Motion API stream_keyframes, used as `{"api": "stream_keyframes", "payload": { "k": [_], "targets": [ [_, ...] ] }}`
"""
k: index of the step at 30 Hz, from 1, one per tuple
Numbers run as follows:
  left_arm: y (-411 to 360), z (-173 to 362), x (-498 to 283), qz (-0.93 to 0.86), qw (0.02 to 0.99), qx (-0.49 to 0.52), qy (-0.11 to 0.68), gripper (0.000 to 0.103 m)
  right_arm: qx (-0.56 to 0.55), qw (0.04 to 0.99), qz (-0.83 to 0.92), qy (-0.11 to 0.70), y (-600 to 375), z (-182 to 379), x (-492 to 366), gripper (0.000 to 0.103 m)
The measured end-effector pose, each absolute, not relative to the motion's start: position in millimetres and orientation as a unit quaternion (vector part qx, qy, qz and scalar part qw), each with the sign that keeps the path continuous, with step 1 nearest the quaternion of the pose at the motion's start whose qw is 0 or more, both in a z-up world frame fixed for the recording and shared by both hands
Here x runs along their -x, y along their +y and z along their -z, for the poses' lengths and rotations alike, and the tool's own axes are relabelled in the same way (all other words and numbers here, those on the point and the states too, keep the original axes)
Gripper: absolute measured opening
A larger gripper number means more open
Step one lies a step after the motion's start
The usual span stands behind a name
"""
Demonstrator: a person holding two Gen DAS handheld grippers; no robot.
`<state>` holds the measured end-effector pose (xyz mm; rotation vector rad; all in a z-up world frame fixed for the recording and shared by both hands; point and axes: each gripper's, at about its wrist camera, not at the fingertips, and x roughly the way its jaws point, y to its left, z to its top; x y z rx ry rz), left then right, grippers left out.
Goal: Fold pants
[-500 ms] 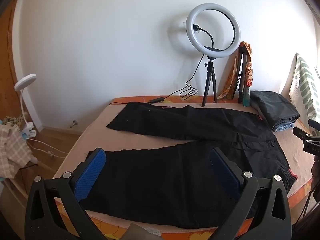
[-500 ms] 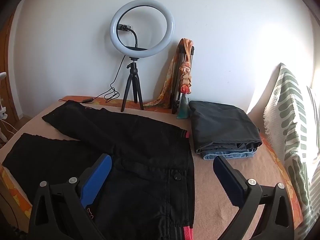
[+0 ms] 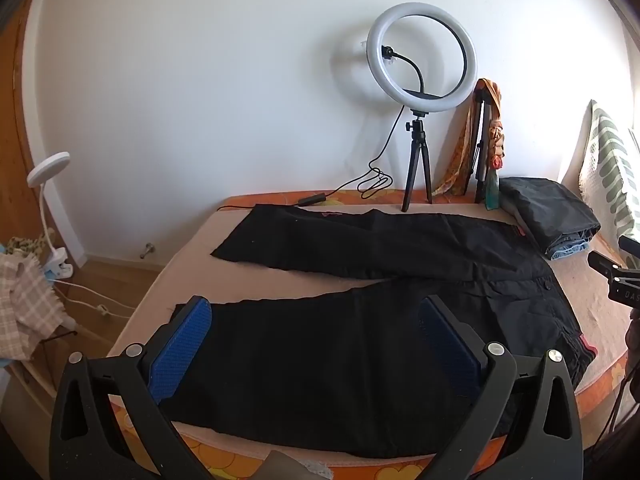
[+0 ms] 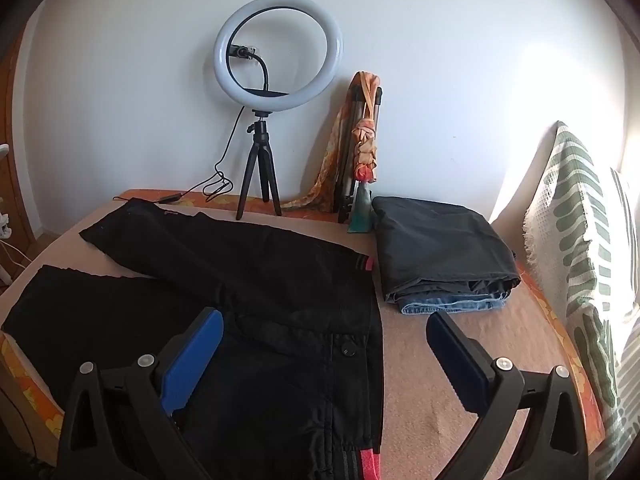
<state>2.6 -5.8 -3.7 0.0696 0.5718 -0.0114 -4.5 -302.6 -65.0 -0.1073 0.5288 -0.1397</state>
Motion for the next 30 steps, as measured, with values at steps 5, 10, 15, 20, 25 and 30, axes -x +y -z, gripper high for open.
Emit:
{"api": "stream_keyframes", "payload": {
  "k": [5, 10, 15, 20, 25, 30],
  "targets": [
    [-5.5, 3.2, -3.9, 0.007, 0.959, -0.032, 0.282, 0.103, 0.05, 0.961, 0.072, 0.263, -303.7, 63.6, 3.1, 0.103],
    [-5.7, 2.8, -3.4, 0.006, 0.959, -0.032, 0.281, 0.103, 0.052, 0.961, 0.069, 0.264, -303.9, 64.5, 3.8, 0.103],
    [-4.6, 1.7, -2.2, 0.005, 0.96, -0.03, 0.278, 0.103, 0.051, 0.961, 0.07, 0.264, -302.5, 64.2, 3.6, 0.103],
    [-5.6, 2.0, -2.1, 0.005, 0.96, -0.03, 0.278, 0.103, 0.051, 0.961, 0.07, 0.264, -302.4, 65.0, 4.4, 0.103],
    [-6.3, 1.4, -0.9, 0.003, 0.961, -0.03, 0.276, 0.103, 0.052, 0.96, 0.071, 0.264, -301.8, 64.5, 3.4, 0.103],
    [-7.1, 1.0, -1.1, 0.003, 0.96, -0.031, 0.278, 0.103, 0.052, 0.96, 0.071, 0.265, -301.0, 65.1, 3.2, 0.103]
  ]
}}
